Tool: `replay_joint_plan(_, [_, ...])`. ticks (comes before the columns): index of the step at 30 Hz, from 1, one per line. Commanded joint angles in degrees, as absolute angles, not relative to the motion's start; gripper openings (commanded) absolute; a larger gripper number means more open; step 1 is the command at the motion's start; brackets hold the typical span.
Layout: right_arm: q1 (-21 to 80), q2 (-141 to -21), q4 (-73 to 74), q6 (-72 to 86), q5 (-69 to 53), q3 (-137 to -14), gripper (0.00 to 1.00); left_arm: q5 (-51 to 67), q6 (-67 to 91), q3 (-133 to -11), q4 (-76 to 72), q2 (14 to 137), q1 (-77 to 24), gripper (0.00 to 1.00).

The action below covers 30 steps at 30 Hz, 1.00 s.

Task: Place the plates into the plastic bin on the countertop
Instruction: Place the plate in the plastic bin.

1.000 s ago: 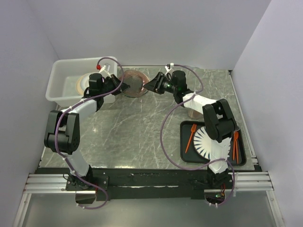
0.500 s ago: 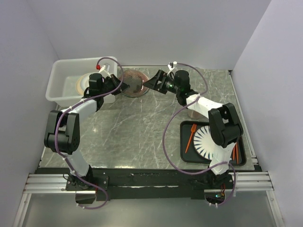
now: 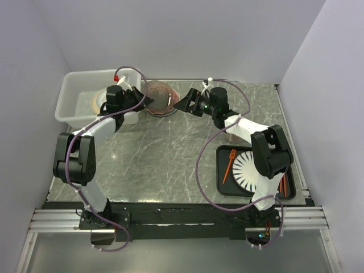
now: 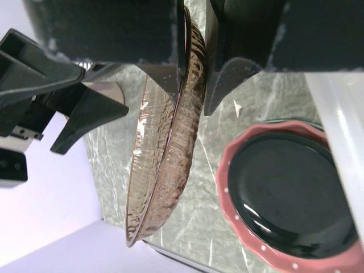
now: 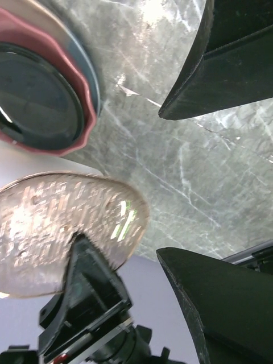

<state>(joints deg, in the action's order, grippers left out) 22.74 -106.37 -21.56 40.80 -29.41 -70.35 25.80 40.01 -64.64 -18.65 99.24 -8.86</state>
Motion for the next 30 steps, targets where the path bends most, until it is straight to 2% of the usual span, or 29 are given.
replay_joint_plan(1, [23.1,-103.3,-24.2,40.3,-29.3,-69.4,1.0,23.8,39.9,-67.4,-19.2,97.5,-6.9,0.01])
replay_joint_plan(16, [23.0,-104.1,-23.7,39.4,-29.5,-67.4,1.0,25.6,49.2,-66.7,-24.1,99.9,5.2,0.01])
replay_joint_plan(23, [23.0,-105.7,-22.2,39.1,-29.5,-68.7,1.0,20.0,48.5,-71.8,-15.3,102.0,7.8,0.01])
replay_joint_plan(30, [23.1,-106.7,-21.1,38.5,-29.6,-69.7,1.0,13.3,47.4,-71.6,-13.1,102.3,8.3,0.01])
